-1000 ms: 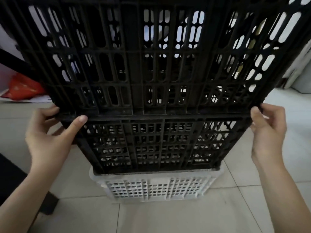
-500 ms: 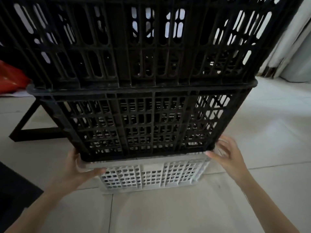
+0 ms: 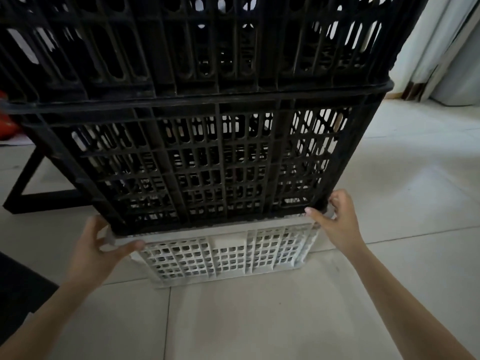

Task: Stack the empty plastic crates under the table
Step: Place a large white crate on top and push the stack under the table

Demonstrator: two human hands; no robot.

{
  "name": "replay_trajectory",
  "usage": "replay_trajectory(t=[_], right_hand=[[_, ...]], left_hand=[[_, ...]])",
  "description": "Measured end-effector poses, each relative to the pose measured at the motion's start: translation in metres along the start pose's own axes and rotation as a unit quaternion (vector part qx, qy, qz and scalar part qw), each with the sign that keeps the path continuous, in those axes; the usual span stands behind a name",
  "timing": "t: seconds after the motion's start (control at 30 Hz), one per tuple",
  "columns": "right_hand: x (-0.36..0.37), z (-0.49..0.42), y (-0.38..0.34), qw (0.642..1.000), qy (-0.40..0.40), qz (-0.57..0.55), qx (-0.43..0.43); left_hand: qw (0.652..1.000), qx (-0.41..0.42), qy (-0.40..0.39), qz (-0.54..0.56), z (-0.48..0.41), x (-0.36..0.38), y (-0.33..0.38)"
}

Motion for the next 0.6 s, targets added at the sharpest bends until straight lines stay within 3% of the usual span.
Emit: replay_trajectory(t=[0.27,0.6], right_hand=[[0.005,-0.002,-0.006,0.995,0.044,0.086,-0.027],[0.008,-0.007,-0.017,0.976,-0.022,0.216,-0.013]], left_hand=[[0.999,0.016,0.006,-0.039,-0.001,-0.003,0.013],[0.998,0.003,0.020,-0.054,-0.002,-0.006,0.012]])
Point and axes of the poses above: each hand's wrist, its own z-axis away from the middle knuckle, its own x-axis out of the palm, y = z × x, the point moved 10 cm from there along -z, towards the middle knuckle, and after that the axes turned 4 degrees about -x, right-handed, at the moved point
